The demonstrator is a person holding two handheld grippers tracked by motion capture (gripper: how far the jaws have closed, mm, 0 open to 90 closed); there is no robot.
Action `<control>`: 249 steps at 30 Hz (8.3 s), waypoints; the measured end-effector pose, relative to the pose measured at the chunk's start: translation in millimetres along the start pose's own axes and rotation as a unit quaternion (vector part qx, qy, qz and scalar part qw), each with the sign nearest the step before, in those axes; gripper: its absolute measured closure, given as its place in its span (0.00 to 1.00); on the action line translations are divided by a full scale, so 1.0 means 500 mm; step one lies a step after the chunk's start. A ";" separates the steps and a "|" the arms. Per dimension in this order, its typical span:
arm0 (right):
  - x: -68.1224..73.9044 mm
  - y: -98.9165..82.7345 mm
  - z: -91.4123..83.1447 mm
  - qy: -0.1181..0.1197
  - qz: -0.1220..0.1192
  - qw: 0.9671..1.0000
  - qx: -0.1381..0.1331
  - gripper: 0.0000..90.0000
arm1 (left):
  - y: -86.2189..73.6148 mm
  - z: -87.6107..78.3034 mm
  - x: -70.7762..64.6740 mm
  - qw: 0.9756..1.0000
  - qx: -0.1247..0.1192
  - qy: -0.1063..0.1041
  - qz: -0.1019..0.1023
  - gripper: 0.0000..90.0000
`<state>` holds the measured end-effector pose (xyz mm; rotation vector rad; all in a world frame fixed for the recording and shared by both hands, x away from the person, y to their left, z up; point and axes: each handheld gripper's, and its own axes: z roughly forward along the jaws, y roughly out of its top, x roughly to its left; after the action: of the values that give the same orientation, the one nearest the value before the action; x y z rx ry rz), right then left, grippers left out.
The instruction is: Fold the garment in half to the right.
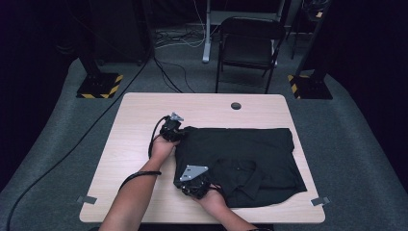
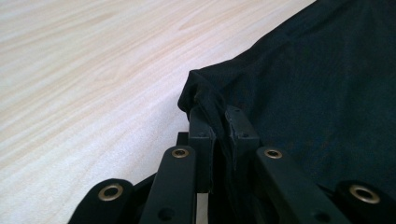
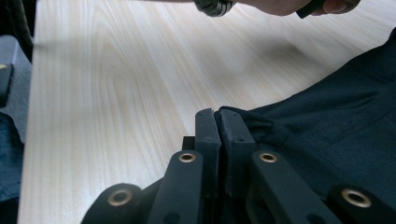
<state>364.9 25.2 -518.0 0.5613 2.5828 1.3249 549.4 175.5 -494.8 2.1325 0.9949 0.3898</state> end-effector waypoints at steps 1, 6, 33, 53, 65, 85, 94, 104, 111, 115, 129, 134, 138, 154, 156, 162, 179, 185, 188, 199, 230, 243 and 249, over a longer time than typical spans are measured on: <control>-0.001 0.001 -0.002 0.002 0.002 1.000 -0.003 0.96 | 0.002 -0.003 0.000 1.000 -0.001 0.000 0.001 0.92; 0.000 0.011 -0.009 0.006 0.004 1.000 -0.012 0.96 | 0.009 -0.018 0.000 1.000 -0.006 0.002 0.004 0.92; 0.017 0.125 -0.041 0.047 0.004 0.997 -0.060 0.96 | 0.071 -0.154 0.029 0.999 -0.034 0.014 0.016 0.92; 0.041 0.226 -0.068 0.067 -0.027 0.992 -0.099 0.96 | 0.129 -0.259 0.050 0.999 -0.021 0.025 0.030 0.92; 0.055 0.298 -0.096 0.079 -0.045 0.987 -0.136 0.96 | 0.180 -0.350 0.066 0.998 -0.011 0.045 0.042 0.93; 0.032 0.271 -0.126 0.084 -0.030 0.983 -0.158 0.96 | 0.200 -0.319 0.042 0.999 -0.002 0.045 0.026 0.93; 0.018 0.240 -0.147 0.078 -0.019 0.983 -0.162 0.97 | 0.207 -0.291 0.020 0.999 -0.006 0.037 0.027 0.93; 0.012 0.227 -0.165 0.074 -0.012 0.982 -0.171 0.96 | 0.213 -0.282 0.002 0.999 -0.024 0.030 0.027 0.93; 0.004 0.208 -0.185 0.069 -0.002 0.982 -0.178 0.96 | 0.220 -0.268 -0.013 0.999 -0.026 0.029 0.028 0.93; 0.000 0.199 -0.190 0.067 0.001 0.982 -0.178 0.97 | 0.223 -0.257 -0.021 0.999 -0.026 0.025 0.026 0.93; -0.012 0.171 -0.205 0.064 0.014 0.981 -0.180 0.96 | 0.230 -0.226 -0.043 0.999 -0.023 0.014 0.029 0.93; -0.013 0.164 -0.210 0.060 0.016 0.982 -0.180 0.96 | 0.231 -0.217 -0.050 0.999 -0.024 0.009 0.031 0.93; -0.013 0.161 -0.213 0.058 0.016 0.982 -0.178 0.96 | 0.232 -0.212 -0.055 0.999 -0.025 0.008 0.033 0.93; -0.017 0.147 -0.223 0.048 0.017 0.983 -0.175 0.96 | 0.236 -0.192 -0.074 0.999 -0.032 0.004 0.035 0.93; -0.018 0.144 -0.225 0.046 0.017 0.984 -0.174 0.96 | 0.236 -0.187 -0.077 0.999 -0.032 0.003 0.034 0.93; -0.021 0.133 -0.230 0.043 0.019 0.984 -0.170 0.96 | 0.237 -0.174 -0.086 0.999 -0.032 -0.002 0.036 0.93; -0.030 0.093 -0.252 0.027 0.021 0.987 -0.155 0.96 | 0.238 -0.140 -0.112 0.999 -0.033 -0.016 0.032 0.93; -0.032 0.081 -0.261 0.023 0.024 0.987 -0.154 0.96 | 0.240 -0.129 -0.123 0.999 -0.033 -0.019 0.032 0.93; -0.033 0.074 -0.265 0.020 0.027 0.988 -0.153 0.96 | 0.240 -0.123 -0.128 0.999 -0.034 -0.019 0.031 0.93; -0.038 0.048 -0.276 0.011 0.033 0.989 -0.145 0.96 | 0.240 -0.097 -0.149 0.999 -0.032 -0.023 0.033 0.93; -0.049 -0.014 -0.286 -0.010 0.055 0.991 -0.119 0.96 | 0.228 -0.016 -0.188 0.998 -0.020 -0.044 0.037 0.95; -0.057 -0.036 -0.288 -0.015 0.067 0.992 -0.105 0.96 | 0.223 0.015 -0.198 0.998 -0.013 -0.048 0.036 0.95; -0.060 -0.046 -0.288 -0.017 0.071 0.992 -0.101 0.96 | 0.222 0.027 -0.204 0.998 -0.009 -0.050 0.040 0.95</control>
<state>338.9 -106.1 -452.6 0.7341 2.3833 1.5840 549.0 44.5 -419.4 2.1584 0.8483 0.3270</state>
